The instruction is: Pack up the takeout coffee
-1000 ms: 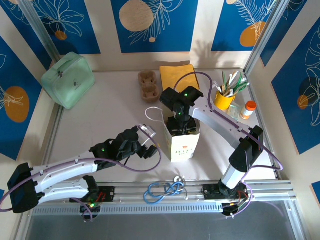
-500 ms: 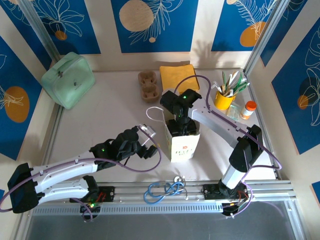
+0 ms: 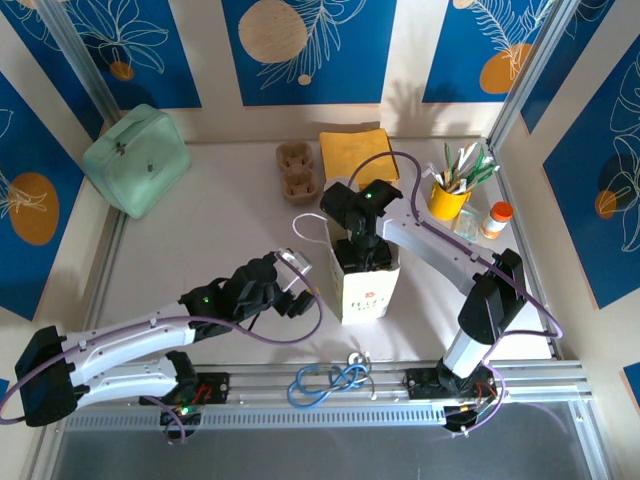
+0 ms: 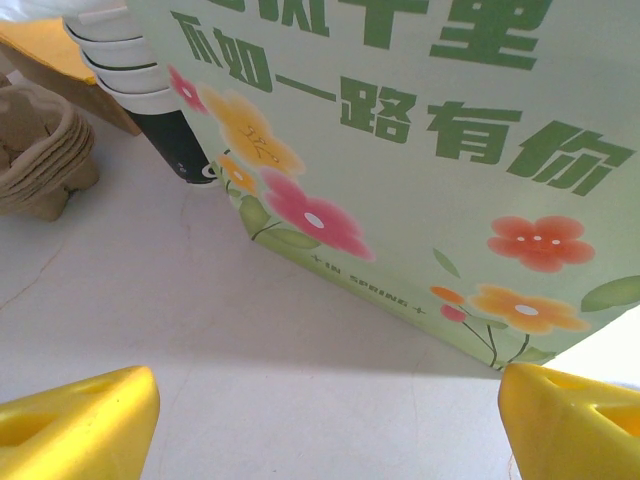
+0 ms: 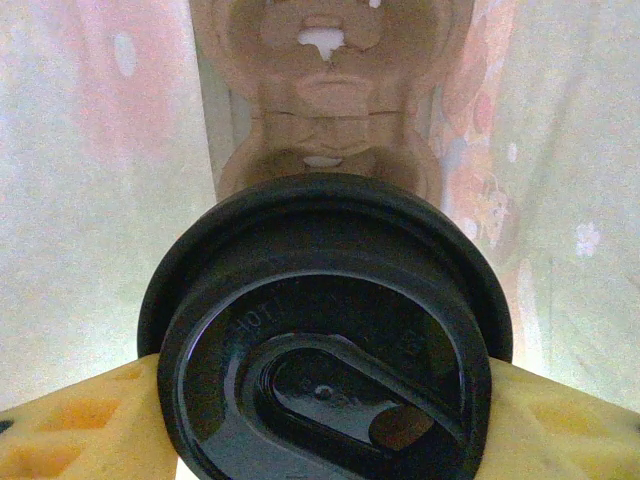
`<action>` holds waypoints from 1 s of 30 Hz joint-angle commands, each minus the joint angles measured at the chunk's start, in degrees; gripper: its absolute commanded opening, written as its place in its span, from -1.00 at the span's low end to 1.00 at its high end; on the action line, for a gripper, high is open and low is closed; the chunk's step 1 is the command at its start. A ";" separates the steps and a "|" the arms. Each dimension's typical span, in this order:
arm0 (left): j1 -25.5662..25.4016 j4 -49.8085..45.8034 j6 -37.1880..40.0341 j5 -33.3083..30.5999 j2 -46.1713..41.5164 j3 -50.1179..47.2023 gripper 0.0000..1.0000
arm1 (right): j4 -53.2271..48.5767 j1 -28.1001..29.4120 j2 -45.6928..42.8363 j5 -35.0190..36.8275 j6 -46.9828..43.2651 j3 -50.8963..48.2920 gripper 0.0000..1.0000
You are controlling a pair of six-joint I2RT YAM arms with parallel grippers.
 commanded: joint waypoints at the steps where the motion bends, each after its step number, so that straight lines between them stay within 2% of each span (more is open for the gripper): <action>1: -0.33 0.56 0.30 -0.93 -1.06 -0.36 0.76 | 0.13 -0.37 -1.22 -1.78 0.51 -0.84 0.24; 30: -0.41 0.41 0.74 -0.78 -0.79 0.37 0.76 | 0.60 -0.97 -2.16 0.95 0.24 -0.89 0.23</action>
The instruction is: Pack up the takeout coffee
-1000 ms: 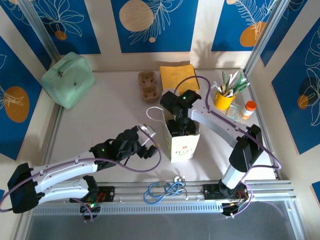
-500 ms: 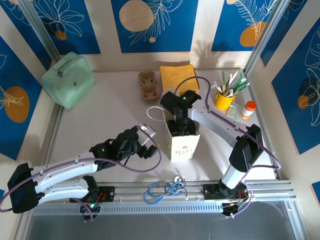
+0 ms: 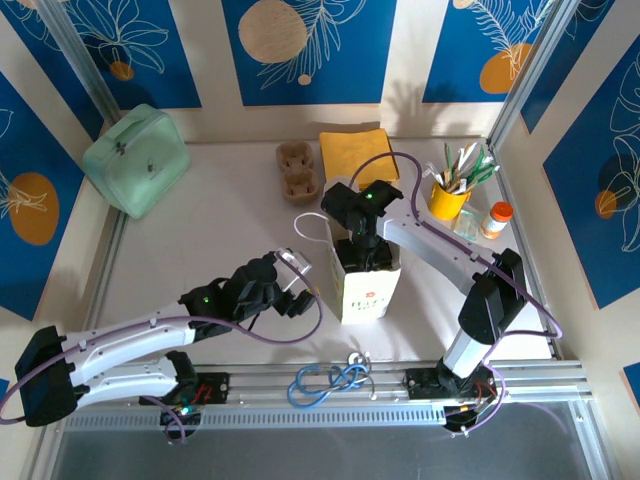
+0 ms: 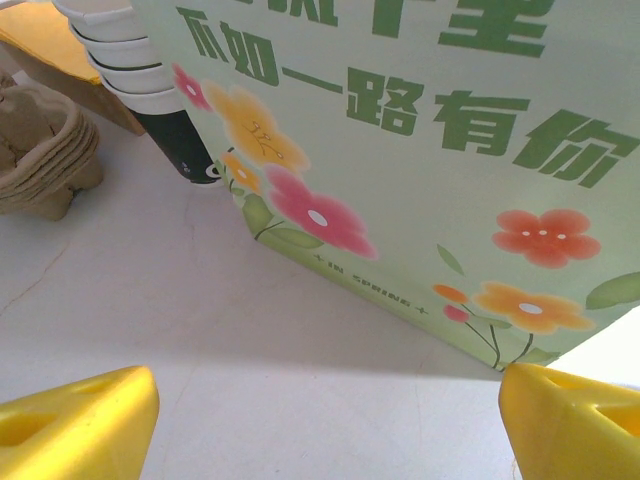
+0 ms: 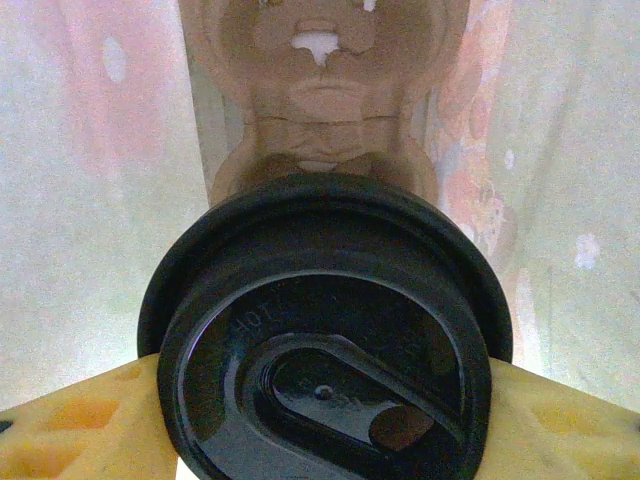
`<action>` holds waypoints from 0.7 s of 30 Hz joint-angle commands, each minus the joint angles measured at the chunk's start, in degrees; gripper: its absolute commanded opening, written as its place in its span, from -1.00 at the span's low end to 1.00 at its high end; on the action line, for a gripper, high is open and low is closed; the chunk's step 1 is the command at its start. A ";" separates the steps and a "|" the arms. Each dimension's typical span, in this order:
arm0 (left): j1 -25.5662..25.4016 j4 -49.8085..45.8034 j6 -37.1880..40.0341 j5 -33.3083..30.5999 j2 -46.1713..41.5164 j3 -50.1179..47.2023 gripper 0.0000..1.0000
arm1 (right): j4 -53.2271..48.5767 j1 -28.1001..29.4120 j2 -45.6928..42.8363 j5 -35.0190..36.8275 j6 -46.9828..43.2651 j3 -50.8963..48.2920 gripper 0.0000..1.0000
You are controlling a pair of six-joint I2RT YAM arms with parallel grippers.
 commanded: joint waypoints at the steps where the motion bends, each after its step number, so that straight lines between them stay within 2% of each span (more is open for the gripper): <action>1: -0.35 0.44 0.72 -0.43 -0.69 0.42 0.76 | -0.08 -0.45 -2.09 0.66 0.23 -0.30 0.23; 21: -0.31 0.29 0.93 -0.41 -0.20 0.76 0.76 | 1.74 -1.17 -1.53 -0.12 -0.10 -1.96 0.23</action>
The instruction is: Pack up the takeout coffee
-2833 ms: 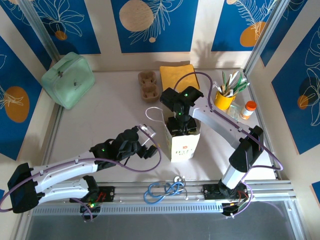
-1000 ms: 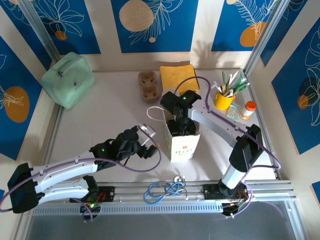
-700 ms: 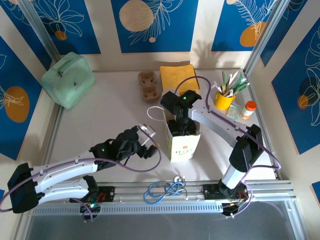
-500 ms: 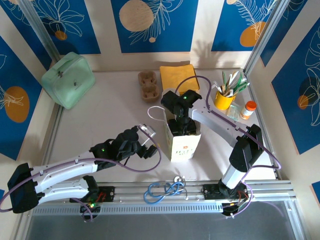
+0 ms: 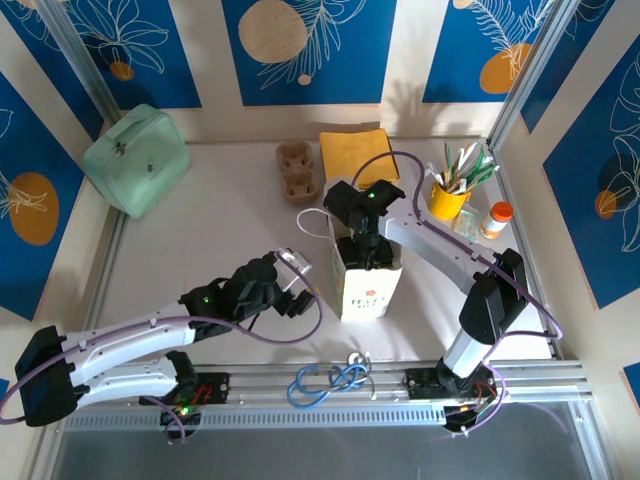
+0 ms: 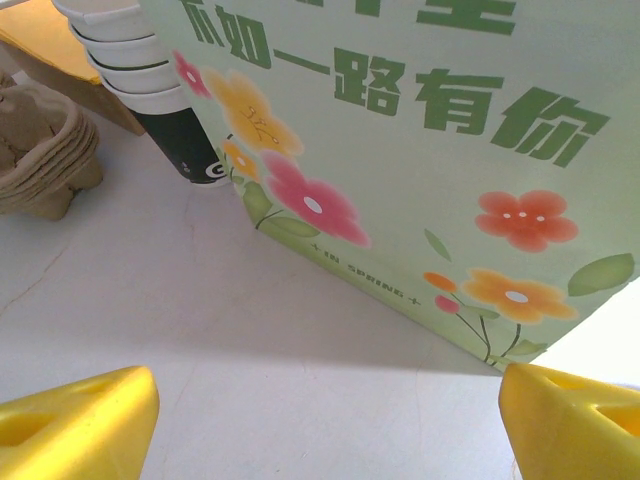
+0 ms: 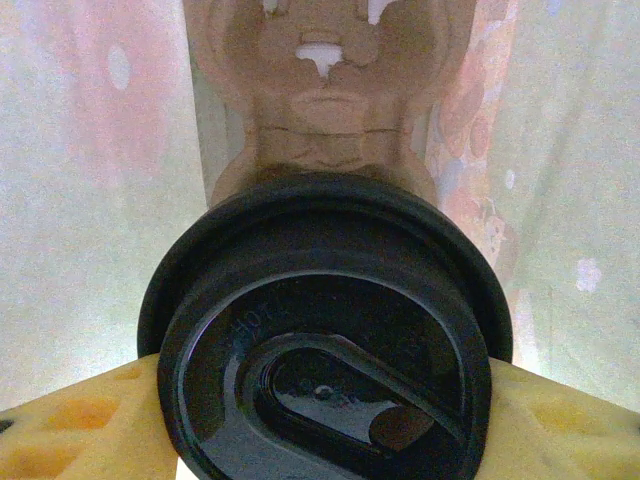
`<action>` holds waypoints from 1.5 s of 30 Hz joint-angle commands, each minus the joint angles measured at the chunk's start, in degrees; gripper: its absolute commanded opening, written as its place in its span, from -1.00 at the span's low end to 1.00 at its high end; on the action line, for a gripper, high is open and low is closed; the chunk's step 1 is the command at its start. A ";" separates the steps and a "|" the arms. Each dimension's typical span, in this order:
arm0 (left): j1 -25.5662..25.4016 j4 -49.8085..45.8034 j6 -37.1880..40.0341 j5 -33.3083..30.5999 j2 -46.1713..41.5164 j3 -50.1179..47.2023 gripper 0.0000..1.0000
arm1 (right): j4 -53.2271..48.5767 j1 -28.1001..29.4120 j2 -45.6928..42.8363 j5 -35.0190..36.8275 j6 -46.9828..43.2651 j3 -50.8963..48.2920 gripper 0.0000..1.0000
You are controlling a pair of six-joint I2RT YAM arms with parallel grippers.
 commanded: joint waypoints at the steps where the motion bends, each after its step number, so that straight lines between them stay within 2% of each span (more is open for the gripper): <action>1: -0.40 0.36 0.88 -0.44 -0.19 0.77 0.77 | 0.30 -0.37 -1.26 -0.63 0.08 -1.11 0.24; 45: -0.42 -0.06 -0.09 -0.71 -1.63 -0.72 0.76 | 4.50 -0.34 2.24 -2.06 0.25 -6.18 0.23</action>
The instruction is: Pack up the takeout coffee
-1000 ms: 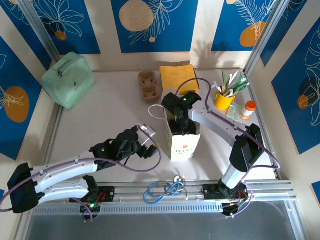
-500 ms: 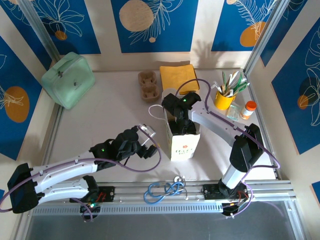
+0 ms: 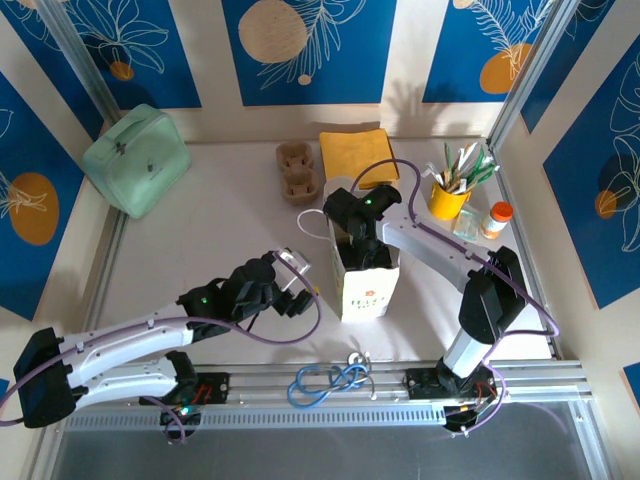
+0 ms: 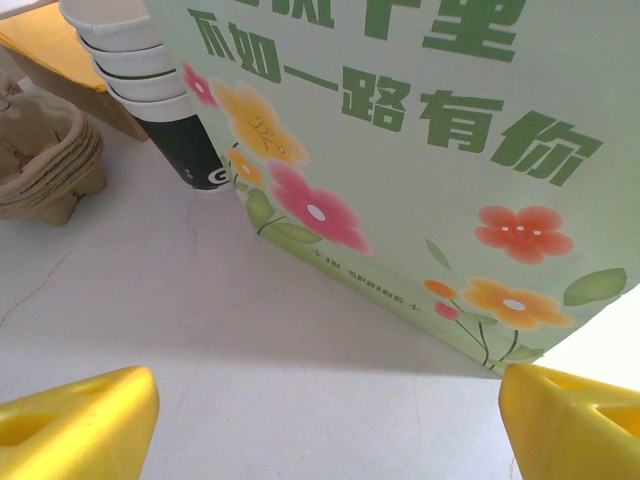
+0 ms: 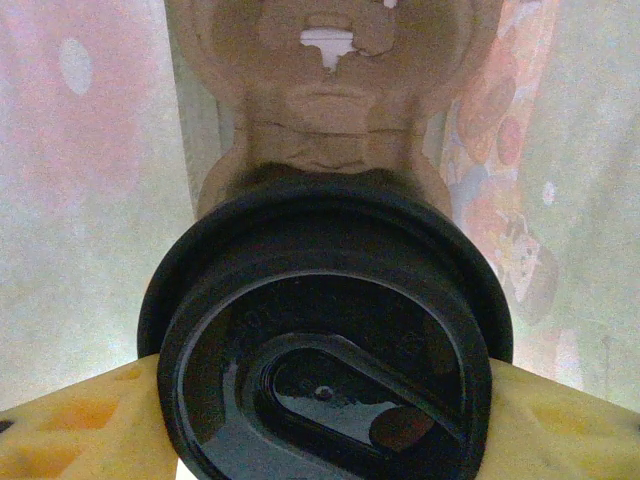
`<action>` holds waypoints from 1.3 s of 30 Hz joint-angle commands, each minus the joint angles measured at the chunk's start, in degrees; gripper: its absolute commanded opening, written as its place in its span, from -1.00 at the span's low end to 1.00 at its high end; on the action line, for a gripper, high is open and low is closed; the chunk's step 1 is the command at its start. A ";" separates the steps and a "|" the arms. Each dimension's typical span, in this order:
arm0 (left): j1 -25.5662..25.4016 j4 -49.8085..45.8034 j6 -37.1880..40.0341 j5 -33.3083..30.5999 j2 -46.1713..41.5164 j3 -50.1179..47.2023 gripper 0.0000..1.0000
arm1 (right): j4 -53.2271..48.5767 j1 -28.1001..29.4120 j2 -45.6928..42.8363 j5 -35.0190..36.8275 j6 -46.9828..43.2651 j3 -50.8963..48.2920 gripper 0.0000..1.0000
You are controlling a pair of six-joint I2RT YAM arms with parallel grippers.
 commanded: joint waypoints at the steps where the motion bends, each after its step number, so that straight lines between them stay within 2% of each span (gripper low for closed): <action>1: -0.38 -0.04 0.00 -0.72 -0.88 -0.71 0.77 | 0.34 -0.23 1.85 -1.48 0.34 -1.69 0.23; 39: -0.37 0.02 0.60 -0.79 -0.80 -0.36 0.76 | 3.18 -0.54 5.35 -2.59 -0.23 -3.65 0.23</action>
